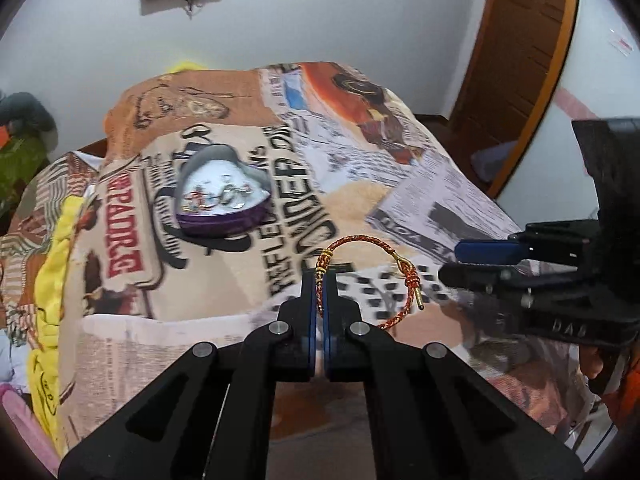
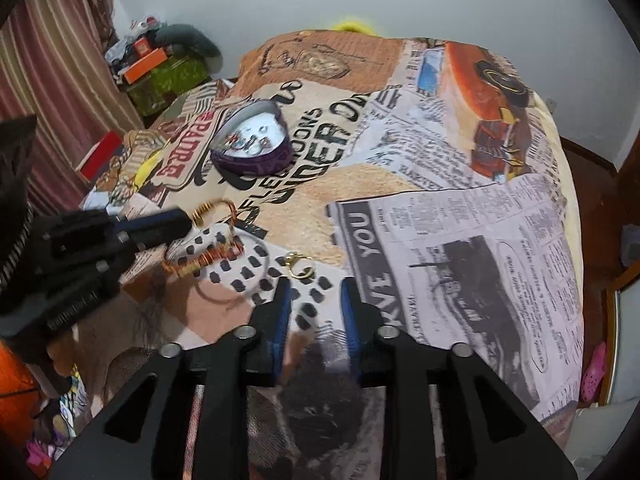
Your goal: Organize jewelry
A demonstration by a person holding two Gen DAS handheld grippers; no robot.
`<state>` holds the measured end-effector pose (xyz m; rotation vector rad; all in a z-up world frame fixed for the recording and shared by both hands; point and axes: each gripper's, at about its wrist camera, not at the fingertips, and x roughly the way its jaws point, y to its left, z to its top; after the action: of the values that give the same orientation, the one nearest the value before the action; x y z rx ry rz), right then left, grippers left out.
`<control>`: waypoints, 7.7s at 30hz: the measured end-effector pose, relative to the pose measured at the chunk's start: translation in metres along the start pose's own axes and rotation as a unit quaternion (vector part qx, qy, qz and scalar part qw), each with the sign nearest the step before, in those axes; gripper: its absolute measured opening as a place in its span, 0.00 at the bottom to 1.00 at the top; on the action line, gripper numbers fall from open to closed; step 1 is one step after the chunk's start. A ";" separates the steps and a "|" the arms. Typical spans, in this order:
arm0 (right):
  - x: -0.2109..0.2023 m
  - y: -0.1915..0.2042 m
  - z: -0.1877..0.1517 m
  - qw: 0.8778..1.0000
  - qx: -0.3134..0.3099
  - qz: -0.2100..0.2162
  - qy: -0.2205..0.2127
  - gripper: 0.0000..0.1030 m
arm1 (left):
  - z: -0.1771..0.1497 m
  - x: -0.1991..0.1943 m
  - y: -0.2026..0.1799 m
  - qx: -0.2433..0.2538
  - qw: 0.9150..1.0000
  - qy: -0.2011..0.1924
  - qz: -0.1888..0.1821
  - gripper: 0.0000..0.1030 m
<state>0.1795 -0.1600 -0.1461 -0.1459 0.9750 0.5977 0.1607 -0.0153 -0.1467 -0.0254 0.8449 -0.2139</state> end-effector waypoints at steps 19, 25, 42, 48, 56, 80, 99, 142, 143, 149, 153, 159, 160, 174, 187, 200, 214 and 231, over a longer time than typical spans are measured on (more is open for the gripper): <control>0.037 0.012 0.007 0.999 -0.027 -0.002 0.024 0.18 | -0.008 0.002 0.028 -0.032 0.999 -0.002 0.000 0.01; 0.037 0.017 0.007 0.999 -0.041 -0.012 0.020 0.14 | -0.006 -0.001 0.028 -0.035 0.999 -0.007 0.002 0.01; 0.020 0.021 0.016 0.999 -0.042 -0.020 -0.012 0.05 | -0.001 -0.018 0.043 -0.050 0.998 -0.030 0.016 0.01; 0.003 0.011 0.025 0.999 -0.022 -0.018 -0.038 0.05 | 0.000 -0.018 0.050 -0.059 0.997 -0.034 0.018 0.01; -0.009 0.012 0.033 0.998 -0.023 -0.008 -0.055 0.05 | 0.001 -0.018 0.057 -0.065 0.997 -0.038 0.020 0.01; 0.041 0.015 0.010 0.999 -0.031 -0.005 0.030 0.18 | -0.006 -0.004 0.062 -0.073 0.997 -0.019 0.010 0.01; 0.021 0.017 0.038 1.000 -0.019 0.003 -0.018 0.18 | 0.010 -0.020 0.072 -0.071 0.996 -0.045 0.030 0.01; 0.096 0.046 0.129 0.997 -0.066 0.028 -0.021 0.19 | 0.080 0.062 0.139 -0.083 0.995 -0.020 0.048 0.01; 0.096 0.047 0.129 0.997 -0.067 0.028 -0.021 0.19 | 0.078 0.059 0.143 -0.086 0.995 -0.020 0.047 0.01; 0.098 0.047 0.131 0.997 -0.065 0.028 -0.019 0.19 | 0.065 0.058 0.160 -0.085 0.994 0.008 0.069 0.27; 0.099 0.048 0.130 0.997 -0.065 0.028 -0.017 0.19 | 0.053 0.068 0.165 -0.079 0.994 0.031 0.064 0.28; 0.099 0.048 0.130 0.997 -0.067 0.027 -0.016 0.19 | 0.053 0.083 0.158 -0.063 0.995 0.045 0.055 0.28; 0.100 0.048 0.129 0.997 -0.067 0.028 -0.016 0.19 | 0.054 0.085 0.156 -0.058 0.996 0.045 0.056 0.28; 0.103 0.047 0.130 0.997 -0.064 0.033 -0.015 0.19 | 0.054 0.102 0.150 -0.036 0.996 0.057 0.058 0.05; 0.106 0.054 0.135 0.996 -0.079 0.035 -0.016 0.19 | 0.073 0.060 0.144 -0.045 0.998 -0.001 0.053 0.05; 0.090 0.040 0.131 0.997 -0.075 0.022 -0.023 0.28 | 0.087 0.074 0.126 -0.049 0.998 0.017 0.040 0.05; 0.066 0.020 0.125 0.997 -0.061 0.013 -0.045 0.28 | 0.093 0.091 0.109 -0.053 0.997 0.039 0.036 0.06; -0.040 0.049 0.118 0.985 -0.063 -0.002 -0.160 0.28 | 0.093 -0.039 0.095 -0.072 0.991 -0.083 0.075 0.10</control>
<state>0.2236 -0.0914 -0.0399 -0.1593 0.6266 0.6567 0.2217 0.0792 -0.0666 -0.1130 0.6913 -0.0089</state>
